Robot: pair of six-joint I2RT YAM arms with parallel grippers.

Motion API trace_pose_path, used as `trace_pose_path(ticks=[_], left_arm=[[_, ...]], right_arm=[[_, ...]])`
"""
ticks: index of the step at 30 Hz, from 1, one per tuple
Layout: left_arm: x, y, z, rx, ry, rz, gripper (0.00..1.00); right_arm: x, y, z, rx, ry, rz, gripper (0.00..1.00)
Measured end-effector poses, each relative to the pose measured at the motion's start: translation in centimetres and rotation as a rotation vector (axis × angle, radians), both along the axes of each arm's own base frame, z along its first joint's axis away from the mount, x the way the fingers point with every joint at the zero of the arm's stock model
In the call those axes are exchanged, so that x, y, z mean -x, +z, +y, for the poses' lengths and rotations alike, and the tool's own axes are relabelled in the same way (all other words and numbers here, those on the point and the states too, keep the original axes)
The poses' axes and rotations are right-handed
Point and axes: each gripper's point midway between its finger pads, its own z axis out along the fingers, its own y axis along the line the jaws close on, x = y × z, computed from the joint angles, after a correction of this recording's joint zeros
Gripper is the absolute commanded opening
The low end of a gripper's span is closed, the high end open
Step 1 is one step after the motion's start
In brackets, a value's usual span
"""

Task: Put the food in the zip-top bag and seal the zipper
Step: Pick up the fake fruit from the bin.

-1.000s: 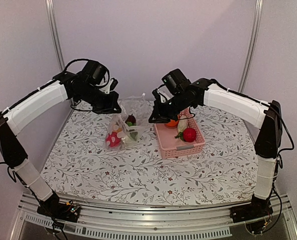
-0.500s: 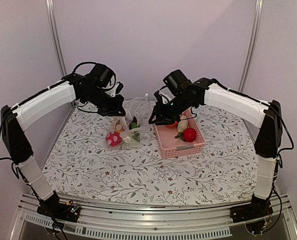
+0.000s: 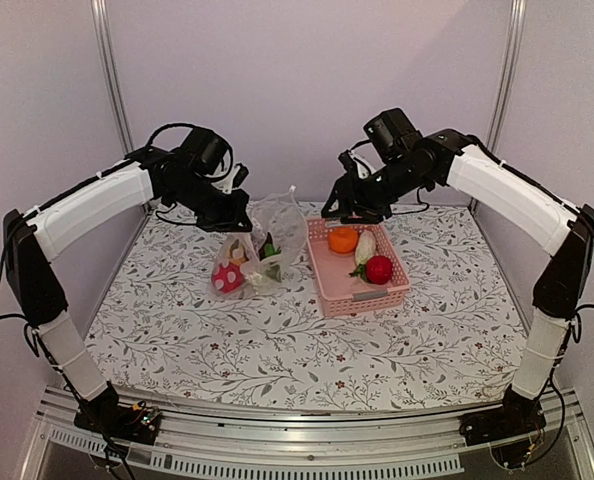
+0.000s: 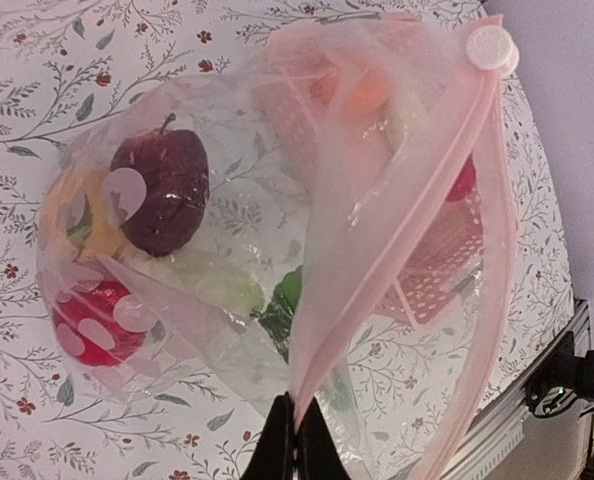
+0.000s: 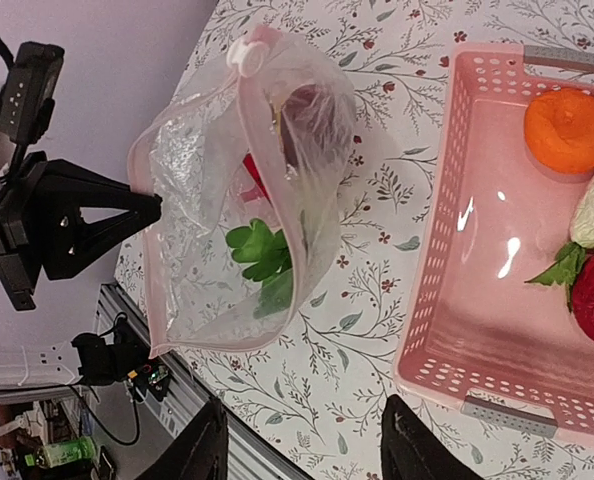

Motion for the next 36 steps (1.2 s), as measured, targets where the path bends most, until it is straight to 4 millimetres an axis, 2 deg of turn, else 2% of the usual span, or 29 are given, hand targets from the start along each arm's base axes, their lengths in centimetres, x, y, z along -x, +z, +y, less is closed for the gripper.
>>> trace_pose_path(ticks=[2,4,8,14,21,24,29,36], left_arm=[[0.0,0.0,0.0,-0.001,-0.001,0.000,0.00],[0.0,0.0,0.0,-0.002,-0.002,0.000,0.00],[0.0,-0.1,0.0,-0.002,-0.004,-0.001,0.00],[0.0,0.0,0.0,-0.003,-0.006,-0.002,0.00],[0.0,0.0,0.0,-0.004,-0.009,-0.003,0.00],[0.0,0.0,0.0,-0.004,-0.010,-0.004,0.00],[0.0,0.0,0.0,-0.005,-0.013,-0.005,0.00],[0.1,0.0,-0.1,-0.004,-0.019,-0.004,0.00]], right_arm=[[-1.0,0.2,-1.5,0.014,-0.029,-0.015,0.51],[-2.3,-0.4,-3.2,0.038,-0.062,-0.020,0.51],[-3.7,-2.9,-6.0,0.107,-0.104,-0.002,0.51],[-4.3,-6.4,-9.3,0.237,-0.116,0.015,0.52],[-5.0,-11.5,-10.6,0.395,-0.070,0.035,0.56],[-5.2,-13.6,-11.2,0.459,-0.057,0.050,0.61],[-5.7,-15.7,-11.9,0.535,-0.039,0.056,0.70],[-6.9,-17.8,-12.3,0.596,-0.035,0.062,0.74]])
